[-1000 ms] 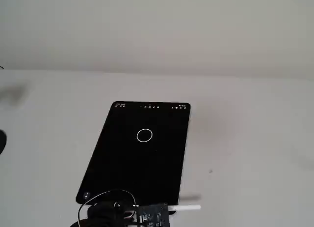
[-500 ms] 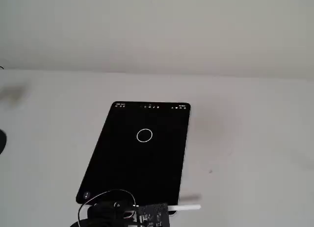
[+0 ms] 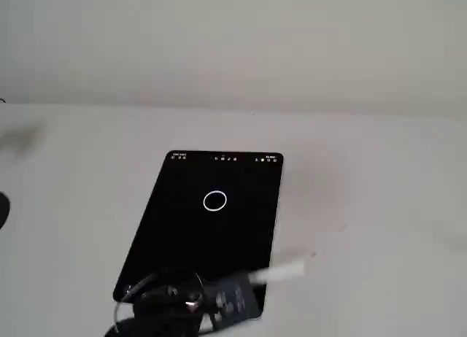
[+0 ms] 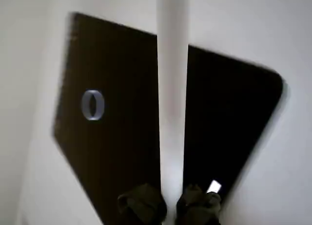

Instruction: Draw 2 dots in a circle representing the eyes of a stickman

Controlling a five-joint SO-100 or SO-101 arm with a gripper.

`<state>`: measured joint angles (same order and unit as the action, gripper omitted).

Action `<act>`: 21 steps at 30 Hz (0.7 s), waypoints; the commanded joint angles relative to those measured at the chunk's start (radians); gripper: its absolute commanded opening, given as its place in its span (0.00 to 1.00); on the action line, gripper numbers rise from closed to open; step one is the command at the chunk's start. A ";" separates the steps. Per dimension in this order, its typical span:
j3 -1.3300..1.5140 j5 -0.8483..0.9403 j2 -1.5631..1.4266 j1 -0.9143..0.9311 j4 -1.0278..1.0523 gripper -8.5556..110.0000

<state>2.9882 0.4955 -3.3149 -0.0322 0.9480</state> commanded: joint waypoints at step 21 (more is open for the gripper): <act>-0.537 0.744 1.483 -0.250 -1.753 0.07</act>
<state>2.6461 1.2287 -2.0080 -0.2608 -0.6964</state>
